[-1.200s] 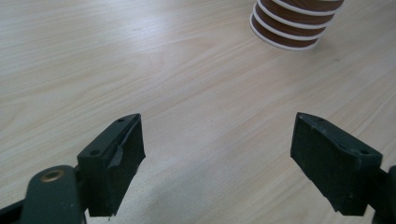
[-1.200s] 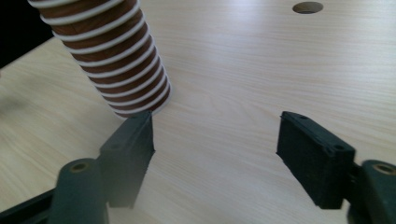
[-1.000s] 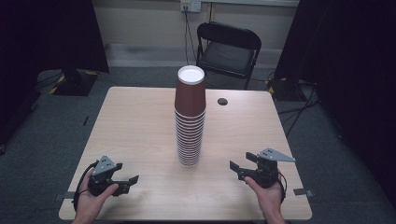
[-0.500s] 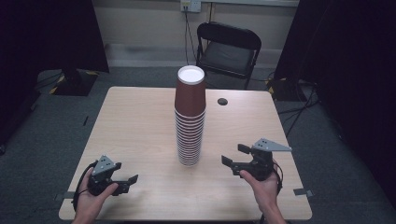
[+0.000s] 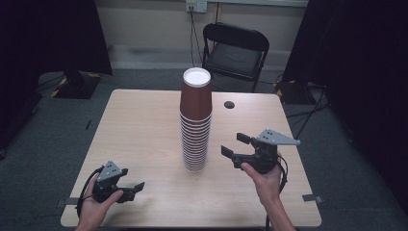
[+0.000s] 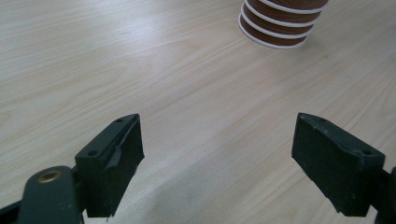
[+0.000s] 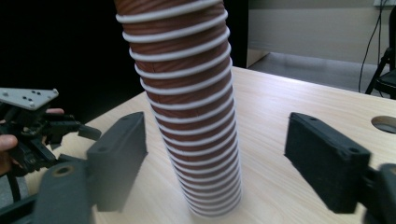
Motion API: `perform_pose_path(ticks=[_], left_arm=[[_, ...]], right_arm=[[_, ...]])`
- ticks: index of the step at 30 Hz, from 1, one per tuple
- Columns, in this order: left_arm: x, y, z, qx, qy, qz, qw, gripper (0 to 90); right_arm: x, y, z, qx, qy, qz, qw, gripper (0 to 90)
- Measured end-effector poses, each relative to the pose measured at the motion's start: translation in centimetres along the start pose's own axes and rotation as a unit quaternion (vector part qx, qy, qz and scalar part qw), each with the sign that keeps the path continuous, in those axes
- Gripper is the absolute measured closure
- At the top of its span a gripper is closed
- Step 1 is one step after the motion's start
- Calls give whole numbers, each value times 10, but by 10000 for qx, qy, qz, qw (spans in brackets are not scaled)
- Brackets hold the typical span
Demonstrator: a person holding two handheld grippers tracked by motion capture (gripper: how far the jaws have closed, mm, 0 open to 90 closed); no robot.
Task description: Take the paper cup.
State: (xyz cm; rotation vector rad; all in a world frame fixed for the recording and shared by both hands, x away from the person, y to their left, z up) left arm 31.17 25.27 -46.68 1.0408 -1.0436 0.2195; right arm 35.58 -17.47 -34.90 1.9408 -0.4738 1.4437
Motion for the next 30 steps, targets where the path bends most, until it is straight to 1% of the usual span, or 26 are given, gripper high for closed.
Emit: perform_pose_path(ticks=[2,3,5,6,10,12,14,16,21,23,25,28,29,30], left_arm=[[0,0,-1,29,-22,-4,10000,164],[0,0,-1,23,-19,-9,10000,164],[0,0,-1,28,-7,-7,10000,164],[0,0,-1,35,-5,-3,10000,164],[0,0,0,31,42,0,10000,164],[-1,-1,-1,-16,76,-23,10000,164],[0,-1,-1,6,59,-21,10000,165],[0,-1,-1,-1,44,-16,10000,165],[0,-1,-2,-4,37,-13,10000,165],[-1,-1,-3,-75,126,-9,9999,165],[-1,-1,-3,-38,134,-17,9999,168],[0,-2,-3,-46,144,-8,9999,169],[0,-2,-3,-42,95,-22,9999,169],[0,-3,-2,-50,119,-23,9999,170]], right_arm=[[4,-2,-1,14,-2,17,10000,169],[7,-2,-1,59,14,41,10000,157],[9,-3,-2,97,16,45,9999,148],[15,-5,-3,182,36,64,9998,136],[29,-7,-7,374,157,161,9990,135],[37,-7,-9,408,229,155,9988,137],[45,-9,-11,422,274,236,9985,136],[51,-10,-11,439,255,259,9984,135],[67,-15,-14,461,322,328,9979,135],[73,-16,-15,474,351,345,9977,136],[79,-18,-16,536,388,389,9971,138],[82,-19,-16,532,384,416,9970,135],[87,-22,-17,573,373,453,9966,135],[89,-22,-17,586,383,447,9965,135]])
Point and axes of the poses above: each handheld gripper's, and its own axes: y roughly backward along the jaws, x roughly out of its top, z roughly to its right, the point moved 1 cm from there along -y, roughly forward along the jaws, and after that the axes turned 1 degree about -x, right-handed, at the moved point
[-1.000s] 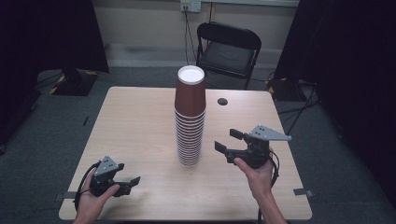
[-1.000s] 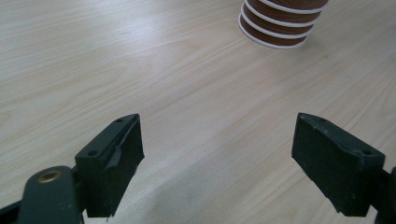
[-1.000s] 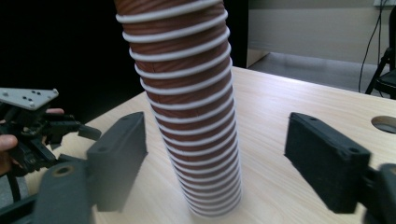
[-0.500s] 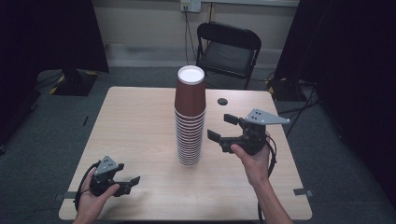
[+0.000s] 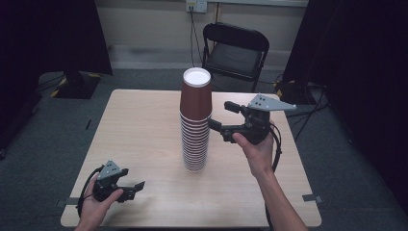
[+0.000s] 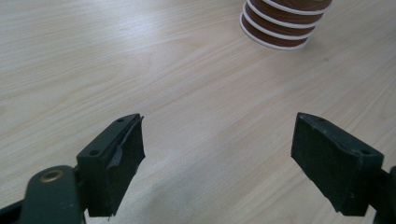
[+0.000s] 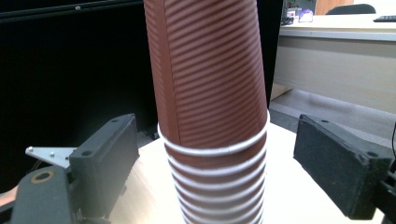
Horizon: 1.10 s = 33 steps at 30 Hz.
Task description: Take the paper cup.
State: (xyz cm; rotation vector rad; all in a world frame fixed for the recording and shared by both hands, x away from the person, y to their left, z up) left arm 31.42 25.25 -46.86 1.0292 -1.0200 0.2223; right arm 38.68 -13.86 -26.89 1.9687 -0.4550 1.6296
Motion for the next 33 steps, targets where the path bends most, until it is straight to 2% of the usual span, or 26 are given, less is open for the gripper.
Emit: perform_pose_path(ticks=[2,11,18,27,33], left_arm=[[0,0,1,-2,-42,-23,10000,170],[-1,0,-1,14,-5,-14,10000,172],[-1,1,0,0,5,-2,10000,172],[-1,1,-2,7,-8,9,10000,173],[-1,2,-2,-4,-9,16,10000,173]], right_arm=[[5,-2,1,-1,9,36,10000,135],[24,-11,-1,25,37,135,9999,135],[41,-25,-2,103,111,164,9998,135],[49,-44,0,227,73,137,9996,134],[45,-58,-1,233,99,-6,9997,133]])
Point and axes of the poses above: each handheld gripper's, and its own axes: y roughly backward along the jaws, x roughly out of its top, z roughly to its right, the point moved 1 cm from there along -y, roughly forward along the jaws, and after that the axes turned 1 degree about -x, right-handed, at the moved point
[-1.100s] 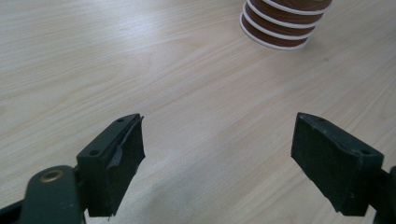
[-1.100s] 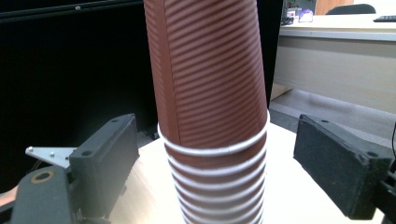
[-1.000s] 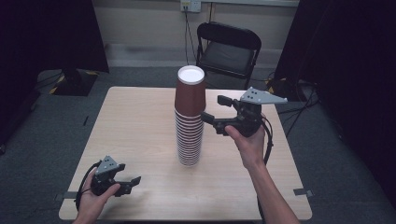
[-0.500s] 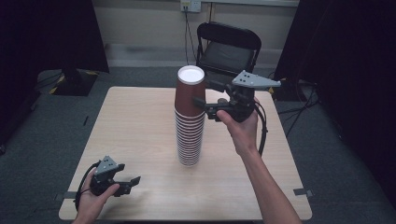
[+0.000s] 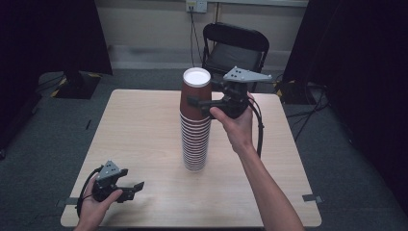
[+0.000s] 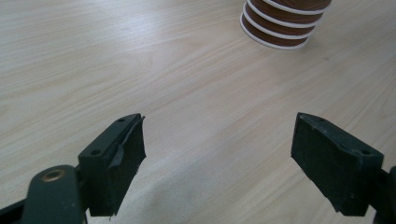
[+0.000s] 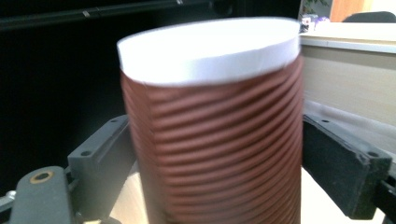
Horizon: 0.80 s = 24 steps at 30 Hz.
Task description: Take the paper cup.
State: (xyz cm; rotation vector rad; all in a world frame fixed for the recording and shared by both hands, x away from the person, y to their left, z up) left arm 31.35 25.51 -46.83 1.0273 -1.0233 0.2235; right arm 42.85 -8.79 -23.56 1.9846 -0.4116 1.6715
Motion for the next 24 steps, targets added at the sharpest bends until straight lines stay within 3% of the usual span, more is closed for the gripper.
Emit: perform_pose_path(ticks=[7,16,20,24], left_arm=[[0,0,-1,-7,50,26,10000,175],[0,1,-1,11,71,36,10000,175],[-1,1,-1,8,71,26,10000,175],[0,1,-1,14,68,30,10000,175]], right_arm=[[-15,-12,3,-22,-65,-125,9999,112],[-23,-18,1,-113,76,-204,9997,96],[-24,-20,-1,-240,297,-333,9987,92],[-25,-22,-1,-240,274,-352,9987,88]])
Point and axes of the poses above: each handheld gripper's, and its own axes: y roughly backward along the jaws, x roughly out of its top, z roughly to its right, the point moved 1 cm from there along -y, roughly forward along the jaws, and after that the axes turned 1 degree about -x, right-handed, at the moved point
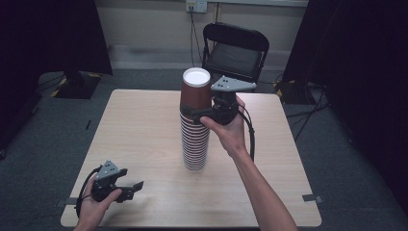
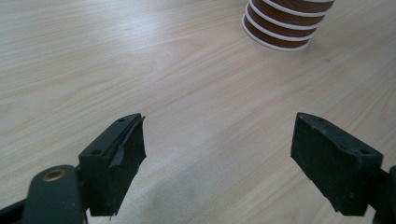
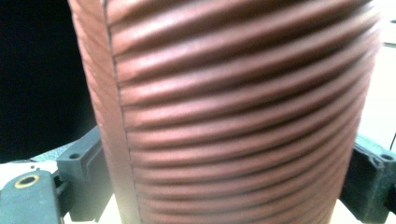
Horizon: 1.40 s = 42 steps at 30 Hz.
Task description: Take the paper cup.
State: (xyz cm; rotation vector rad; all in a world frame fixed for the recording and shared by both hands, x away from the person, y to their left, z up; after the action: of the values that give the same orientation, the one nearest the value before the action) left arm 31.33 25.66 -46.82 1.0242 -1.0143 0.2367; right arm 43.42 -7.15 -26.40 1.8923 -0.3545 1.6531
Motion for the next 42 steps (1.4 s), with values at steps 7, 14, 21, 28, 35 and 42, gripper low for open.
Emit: perform_pose_path(ticks=[7,14,21,28,35,42], left_arm=[[0,0,0,-11,-24,-22,10000,175],[0,0,0,-15,-31,-27,10000,175],[0,0,-1,-11,-26,-30,10000,175],[0,0,-1,-4,-22,-40,10000,175],[0,0,-1,6,5,-39,10000,175],[0,-1,-1,-25,-28,-48,10000,175]], right_arm=[[-1,-3,-1,-73,68,-31,9999,86],[0,-3,-2,-78,52,-72,9999,95],[0,-3,-1,-60,48,-37,10000,96],[1,-3,-1,-45,62,-81,9999,97],[9,2,-1,-36,51,105,9999,103],[15,5,0,34,-47,273,9996,106]])
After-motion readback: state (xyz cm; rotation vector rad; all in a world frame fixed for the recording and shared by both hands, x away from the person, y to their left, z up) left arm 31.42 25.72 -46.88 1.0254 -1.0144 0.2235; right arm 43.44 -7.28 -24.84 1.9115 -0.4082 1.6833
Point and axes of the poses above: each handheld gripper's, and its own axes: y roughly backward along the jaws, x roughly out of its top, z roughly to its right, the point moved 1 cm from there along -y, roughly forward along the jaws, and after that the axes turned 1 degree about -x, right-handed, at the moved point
